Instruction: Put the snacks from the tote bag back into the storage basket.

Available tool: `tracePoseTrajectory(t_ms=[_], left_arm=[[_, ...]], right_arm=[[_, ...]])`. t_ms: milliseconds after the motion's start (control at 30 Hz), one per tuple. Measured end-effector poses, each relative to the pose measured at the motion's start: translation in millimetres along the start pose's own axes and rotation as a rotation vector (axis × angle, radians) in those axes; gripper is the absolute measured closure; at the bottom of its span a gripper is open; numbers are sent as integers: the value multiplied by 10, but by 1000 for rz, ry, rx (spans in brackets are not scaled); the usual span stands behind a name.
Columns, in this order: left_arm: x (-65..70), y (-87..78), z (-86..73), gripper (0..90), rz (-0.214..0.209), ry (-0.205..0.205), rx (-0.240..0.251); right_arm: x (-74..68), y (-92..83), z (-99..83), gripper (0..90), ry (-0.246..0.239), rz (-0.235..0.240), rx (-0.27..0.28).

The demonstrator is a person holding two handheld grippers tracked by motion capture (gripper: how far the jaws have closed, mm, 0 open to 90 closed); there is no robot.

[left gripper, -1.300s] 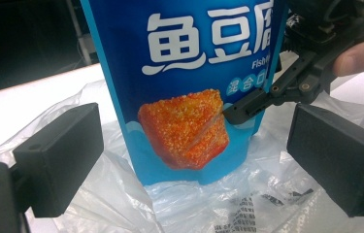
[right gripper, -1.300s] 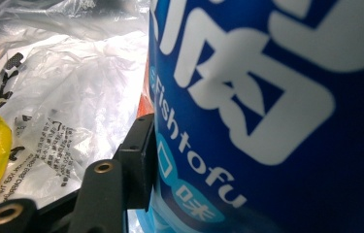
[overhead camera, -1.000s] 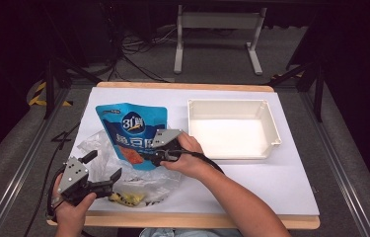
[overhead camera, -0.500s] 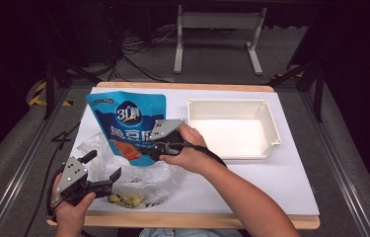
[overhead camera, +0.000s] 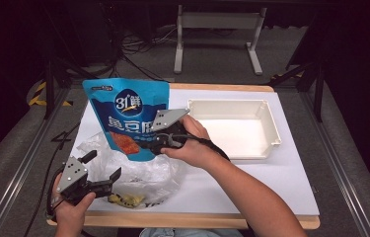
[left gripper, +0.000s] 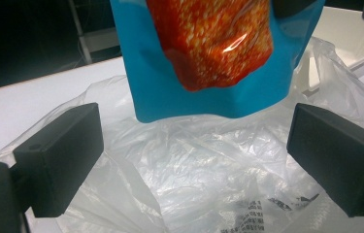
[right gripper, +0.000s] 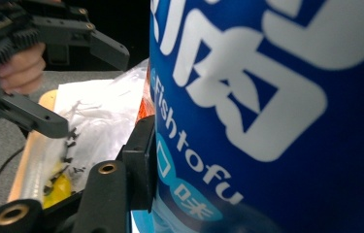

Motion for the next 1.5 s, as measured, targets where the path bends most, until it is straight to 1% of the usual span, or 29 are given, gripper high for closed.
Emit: tracePoseTrajectory(t_ms=[67,233,367,500,700,967,1000,1067,1267,1300,1500], left_arm=[[-1,-1,1,69,1,-1,0],[-1,-1,1,69,2,2,1],[-1,-2,2,69,2,2,1],[-1,1,-1,69,2,1,-1],[-2,0,0,69,2,4,-1],[8,9,0,69,1,8,-6],[8,9,0,69,1,8,-6],[10,12,-1,69,0,10,-6],[10,12,-2,69,2,7,-7],[10,12,-2,69,2,7,-7],[11,12,-2,69,2,7,-9]], right_arm=[[-7,-31,40,529,3,3,7],[-32,-122,130,529,-12,2,9],[-45,-166,163,528,-18,1,11],[-46,-225,169,528,-26,-4,4],[-33,-339,159,528,-26,-19,6],[21,-618,68,527,-7,-68,-5],[21,-618,68,527,-7,-68,-5],[41,-697,44,527,-8,-81,-10],[94,-921,-11,527,8,-119,-3],[94,-921,-11,527,8,-119,-3],[163,-1139,-85,527,20,-172,-12]])
Point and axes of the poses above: each handheld gripper's, and its own axes: y roughly forward along the jaws, z roughly out of its top, x roughly to its right, the point moved 1 cm from there along y, roughly forward along the jaws, and after that the axes turned 11 degrees about z, right-handed, at the moved point
